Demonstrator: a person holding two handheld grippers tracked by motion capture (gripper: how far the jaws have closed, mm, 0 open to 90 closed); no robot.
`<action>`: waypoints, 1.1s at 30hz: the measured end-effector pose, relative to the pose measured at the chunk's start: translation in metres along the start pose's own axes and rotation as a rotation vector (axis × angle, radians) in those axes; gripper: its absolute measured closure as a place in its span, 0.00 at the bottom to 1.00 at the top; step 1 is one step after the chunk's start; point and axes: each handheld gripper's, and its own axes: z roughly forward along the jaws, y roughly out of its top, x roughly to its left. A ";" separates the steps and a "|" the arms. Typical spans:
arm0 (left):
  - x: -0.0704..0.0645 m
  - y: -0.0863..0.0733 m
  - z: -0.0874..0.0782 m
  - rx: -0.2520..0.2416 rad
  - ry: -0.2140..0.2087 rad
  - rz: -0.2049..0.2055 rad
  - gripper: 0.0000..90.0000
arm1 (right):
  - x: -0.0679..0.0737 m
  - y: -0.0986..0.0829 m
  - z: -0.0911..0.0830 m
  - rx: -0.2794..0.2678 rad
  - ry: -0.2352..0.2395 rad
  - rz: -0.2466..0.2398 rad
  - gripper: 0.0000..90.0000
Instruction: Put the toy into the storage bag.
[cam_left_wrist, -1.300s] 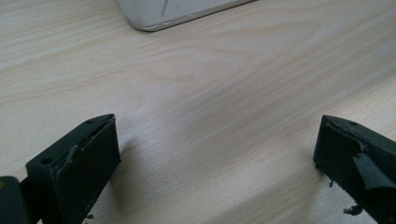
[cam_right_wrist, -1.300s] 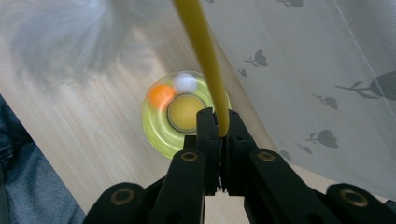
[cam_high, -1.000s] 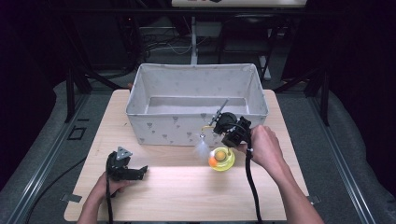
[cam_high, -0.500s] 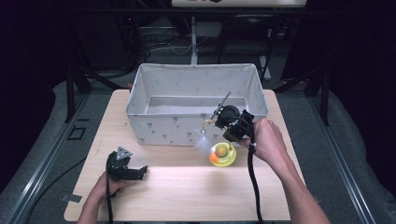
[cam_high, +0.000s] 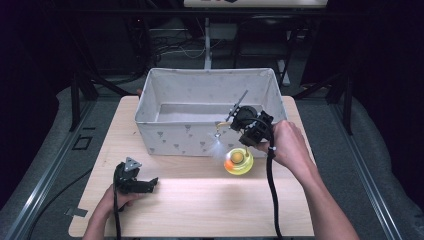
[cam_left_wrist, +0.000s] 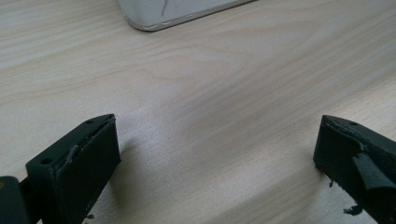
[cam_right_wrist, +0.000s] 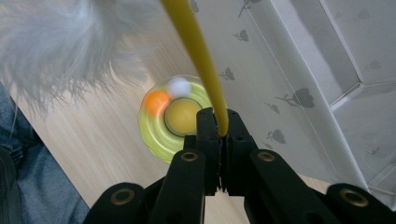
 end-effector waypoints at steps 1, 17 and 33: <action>0.000 0.000 0.000 0.000 0.000 0.000 0.00 | -0.001 0.000 -0.001 -0.004 0.000 0.001 0.98; 0.000 0.000 0.000 0.000 0.001 -0.001 0.00 | -0.007 0.010 -0.025 -0.023 -0.006 -0.009 0.98; 0.000 0.000 0.000 0.001 0.001 -0.001 0.00 | -0.018 0.032 -0.057 -0.055 -0.026 -0.020 0.98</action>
